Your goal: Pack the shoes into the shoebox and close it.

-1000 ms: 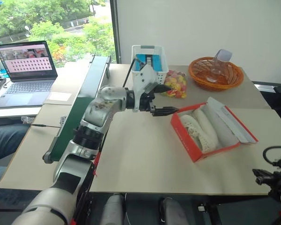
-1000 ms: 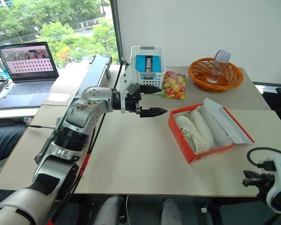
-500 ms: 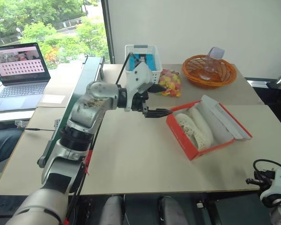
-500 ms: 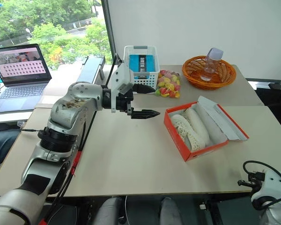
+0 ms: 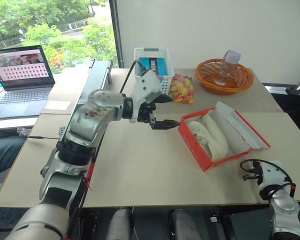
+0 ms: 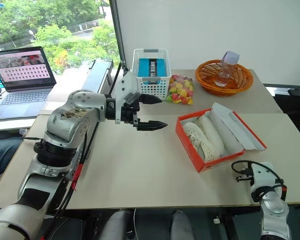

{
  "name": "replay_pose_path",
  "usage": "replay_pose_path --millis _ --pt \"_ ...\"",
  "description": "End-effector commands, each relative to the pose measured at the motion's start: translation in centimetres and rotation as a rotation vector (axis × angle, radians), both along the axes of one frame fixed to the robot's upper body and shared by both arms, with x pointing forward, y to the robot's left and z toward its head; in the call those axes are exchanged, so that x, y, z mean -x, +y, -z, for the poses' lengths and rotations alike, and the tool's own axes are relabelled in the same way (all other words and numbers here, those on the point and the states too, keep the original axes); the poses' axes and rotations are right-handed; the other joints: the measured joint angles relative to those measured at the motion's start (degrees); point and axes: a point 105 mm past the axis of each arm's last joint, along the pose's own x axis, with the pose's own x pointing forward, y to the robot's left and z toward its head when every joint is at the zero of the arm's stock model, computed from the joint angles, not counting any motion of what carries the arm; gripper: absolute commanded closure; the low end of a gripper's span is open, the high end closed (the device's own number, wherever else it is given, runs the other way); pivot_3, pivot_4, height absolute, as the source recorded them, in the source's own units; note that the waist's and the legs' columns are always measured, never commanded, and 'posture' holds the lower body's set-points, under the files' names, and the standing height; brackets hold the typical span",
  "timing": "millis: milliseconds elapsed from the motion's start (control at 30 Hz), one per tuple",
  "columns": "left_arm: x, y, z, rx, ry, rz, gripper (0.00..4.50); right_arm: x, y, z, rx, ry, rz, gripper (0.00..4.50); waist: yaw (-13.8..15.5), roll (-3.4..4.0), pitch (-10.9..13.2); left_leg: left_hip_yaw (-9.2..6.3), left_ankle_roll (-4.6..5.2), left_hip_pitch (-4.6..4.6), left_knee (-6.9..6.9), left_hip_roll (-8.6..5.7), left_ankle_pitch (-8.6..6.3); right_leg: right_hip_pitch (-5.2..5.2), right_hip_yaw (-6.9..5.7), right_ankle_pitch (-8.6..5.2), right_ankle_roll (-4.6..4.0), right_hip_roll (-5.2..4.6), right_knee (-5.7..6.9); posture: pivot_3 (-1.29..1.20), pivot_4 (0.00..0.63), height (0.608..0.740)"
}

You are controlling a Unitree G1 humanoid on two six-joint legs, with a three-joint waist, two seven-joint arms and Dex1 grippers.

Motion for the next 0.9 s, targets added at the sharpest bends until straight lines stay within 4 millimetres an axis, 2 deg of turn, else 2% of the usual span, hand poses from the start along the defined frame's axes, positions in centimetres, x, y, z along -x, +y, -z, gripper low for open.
replay_pose_path --millis 33,367,667,767,900 --pt "0.7 -0.2 -1.1 0.006 -0.045 0.013 0.0 -1.3 0.2 -1.8 0.117 -0.061 -0.044 4.47 0.0 0.0 0.0 0.0 0.0 0.0 0.01 -0.02 0.0 0.02 0.02 0.0 0.0 0.0 0.0 0.0 0.15 0.735" --pt "1.0 -0.1 -1.1 -0.004 -0.041 0.0 0.0 -2.6 1.2 -4.6 0.385 -0.174 -0.081 4.47 0.0 -0.02 0.0 -0.03 0.01 0.04 0.05 -0.05 0.01 0.06 0.06 0.0 0.02 0.01 0.04 0.0 0.15 0.735" --pt "1.2 -0.5 -1.2 -0.001 -0.041 0.02 0.0 -3.2 2.4 -9.2 0.603 -0.331 -0.093 4.47 -0.1 -0.03 0.0 -0.03 0.02 0.05 0.09 -0.07 0.02 0.06 0.12 0.01 0.03 0.01 0.07 0.0 0.15 0.735" --pt "1.2 -0.6 -1.2 0.002 -0.041 0.023 0.0 -3.2 2.6 -10.0 0.634 -0.352 -0.093 4.47 -0.1 -0.04 0.0 -0.03 0.02 0.08 0.08 -0.07 0.02 0.06 0.15 0.01 0.04 0.03 0.09 0.0 0.15 0.735" --pt "1.1 -0.7 -1.1 0.001 -0.045 0.025 0.0 -3.3 4.3 -12.7 0.687 -0.425 -0.161 4.47 -0.2 -0.04 0.0 -0.03 0.02 0.1 0.11 -0.09 0.02 0.07 0.2 0.01 0.04 0.03 0.09 0.0 0.15 0.735"
